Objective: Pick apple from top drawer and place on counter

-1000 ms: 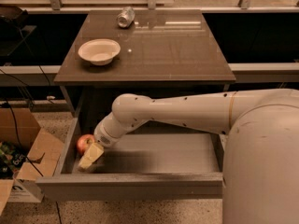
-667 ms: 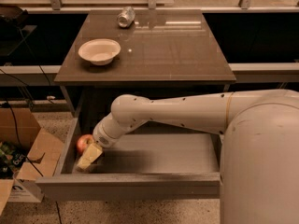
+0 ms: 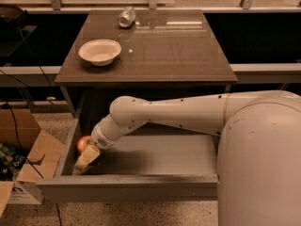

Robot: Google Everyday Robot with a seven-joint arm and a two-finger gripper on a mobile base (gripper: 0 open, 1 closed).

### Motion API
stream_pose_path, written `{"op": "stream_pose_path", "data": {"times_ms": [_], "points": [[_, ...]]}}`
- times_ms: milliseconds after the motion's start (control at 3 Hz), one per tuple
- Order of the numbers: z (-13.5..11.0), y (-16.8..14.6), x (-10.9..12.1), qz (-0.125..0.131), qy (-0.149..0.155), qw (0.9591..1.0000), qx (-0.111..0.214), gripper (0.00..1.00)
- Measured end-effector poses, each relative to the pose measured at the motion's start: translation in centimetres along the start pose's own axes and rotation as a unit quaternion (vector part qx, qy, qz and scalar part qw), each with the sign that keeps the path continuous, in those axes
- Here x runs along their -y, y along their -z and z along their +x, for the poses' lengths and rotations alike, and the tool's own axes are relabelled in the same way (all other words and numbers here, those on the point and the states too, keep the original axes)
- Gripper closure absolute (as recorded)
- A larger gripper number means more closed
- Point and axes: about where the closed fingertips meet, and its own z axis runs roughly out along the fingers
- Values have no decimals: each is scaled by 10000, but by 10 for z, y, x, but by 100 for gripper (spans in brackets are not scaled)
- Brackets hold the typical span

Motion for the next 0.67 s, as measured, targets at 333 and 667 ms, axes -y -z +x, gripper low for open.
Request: {"op": "stream_pose_path", "data": {"times_ms": [333,667], "points": [[2,5,0,52,-46,10000,-7,42],[2,30,-3,111,-173,9997,153,73]]}}
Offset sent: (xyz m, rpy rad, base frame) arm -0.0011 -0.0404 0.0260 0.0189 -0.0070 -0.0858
